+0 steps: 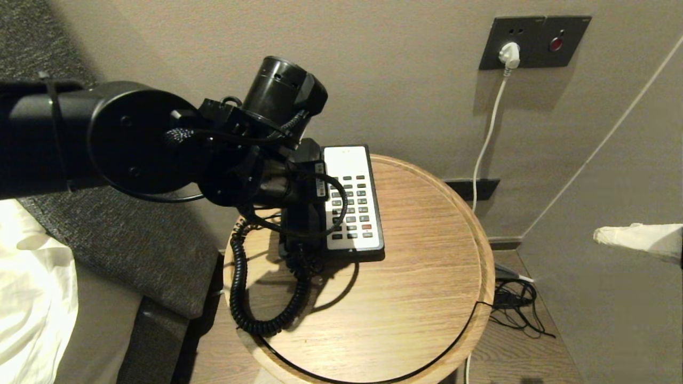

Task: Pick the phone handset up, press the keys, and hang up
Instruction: Put the handset back

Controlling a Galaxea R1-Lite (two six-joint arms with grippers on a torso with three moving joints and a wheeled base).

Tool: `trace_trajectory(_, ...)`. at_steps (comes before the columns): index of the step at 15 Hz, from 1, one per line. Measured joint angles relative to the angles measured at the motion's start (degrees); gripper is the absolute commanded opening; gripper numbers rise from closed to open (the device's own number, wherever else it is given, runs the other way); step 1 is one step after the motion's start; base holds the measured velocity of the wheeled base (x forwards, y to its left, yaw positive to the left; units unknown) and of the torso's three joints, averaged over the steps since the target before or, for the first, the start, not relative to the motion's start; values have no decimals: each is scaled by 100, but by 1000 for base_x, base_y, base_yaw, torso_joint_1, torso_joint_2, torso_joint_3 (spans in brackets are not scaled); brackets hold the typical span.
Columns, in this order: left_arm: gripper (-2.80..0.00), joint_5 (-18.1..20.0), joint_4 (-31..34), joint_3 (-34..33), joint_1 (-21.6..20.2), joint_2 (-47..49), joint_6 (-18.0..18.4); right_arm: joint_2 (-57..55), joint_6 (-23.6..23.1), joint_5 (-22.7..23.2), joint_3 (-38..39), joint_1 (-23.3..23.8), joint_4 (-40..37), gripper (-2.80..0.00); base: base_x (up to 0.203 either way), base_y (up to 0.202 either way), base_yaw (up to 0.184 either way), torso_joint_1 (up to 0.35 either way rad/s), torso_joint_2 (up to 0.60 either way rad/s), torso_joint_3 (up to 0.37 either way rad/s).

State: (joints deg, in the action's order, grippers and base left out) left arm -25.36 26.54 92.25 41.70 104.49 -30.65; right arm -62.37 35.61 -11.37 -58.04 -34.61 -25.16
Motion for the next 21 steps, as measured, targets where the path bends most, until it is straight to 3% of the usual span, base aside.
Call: trace_trajectory(21,-280,-5,-6,91,5,47,-27,118,-19,8,197,0,5,-280,0,0,0,0,0,0)
